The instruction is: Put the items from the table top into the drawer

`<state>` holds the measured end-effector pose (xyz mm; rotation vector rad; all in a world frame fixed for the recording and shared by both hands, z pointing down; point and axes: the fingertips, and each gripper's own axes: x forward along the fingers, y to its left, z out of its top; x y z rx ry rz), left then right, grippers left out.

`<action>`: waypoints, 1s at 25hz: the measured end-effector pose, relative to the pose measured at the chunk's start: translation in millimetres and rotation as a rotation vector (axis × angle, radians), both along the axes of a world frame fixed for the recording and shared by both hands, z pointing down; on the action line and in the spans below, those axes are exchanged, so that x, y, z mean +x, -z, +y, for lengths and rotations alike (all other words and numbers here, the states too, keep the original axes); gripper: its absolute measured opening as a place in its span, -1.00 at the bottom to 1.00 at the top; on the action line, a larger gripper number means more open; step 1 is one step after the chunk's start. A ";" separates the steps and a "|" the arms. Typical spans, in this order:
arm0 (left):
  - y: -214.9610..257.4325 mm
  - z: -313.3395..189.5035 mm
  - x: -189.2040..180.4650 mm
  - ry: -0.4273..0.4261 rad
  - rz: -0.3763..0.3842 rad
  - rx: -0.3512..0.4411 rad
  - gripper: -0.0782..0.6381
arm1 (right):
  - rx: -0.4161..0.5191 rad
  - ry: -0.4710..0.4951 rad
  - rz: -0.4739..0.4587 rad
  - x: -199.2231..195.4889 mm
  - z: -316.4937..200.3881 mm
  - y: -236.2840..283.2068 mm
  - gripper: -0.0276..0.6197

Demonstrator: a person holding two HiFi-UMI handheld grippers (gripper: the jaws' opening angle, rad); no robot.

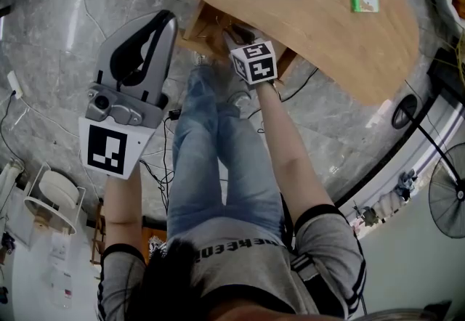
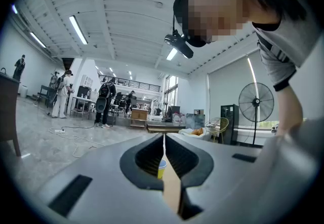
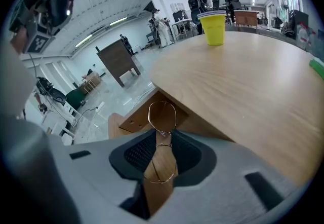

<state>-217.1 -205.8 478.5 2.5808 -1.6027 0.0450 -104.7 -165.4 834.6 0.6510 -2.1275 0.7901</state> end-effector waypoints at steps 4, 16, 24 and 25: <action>-2.9 -0.7 -2.0 -0.004 -0.004 -0.007 -0.75 | -0.037 -0.050 0.044 9.9 -0.3 -13.2 -0.65; -2.3 -2.0 -4.7 -0.003 -0.009 -0.003 -0.75 | -0.016 -0.007 0.088 8.4 2.8 -13.3 -0.82; 24.3 12.8 14.6 0.001 -0.013 0.030 -0.75 | 0.096 0.022 0.071 22.8 14.9 31.1 -0.92; 28.8 16.6 18.4 0.004 -0.012 0.034 -0.75 | 0.108 0.018 0.063 26.0 17.5 38.2 -0.92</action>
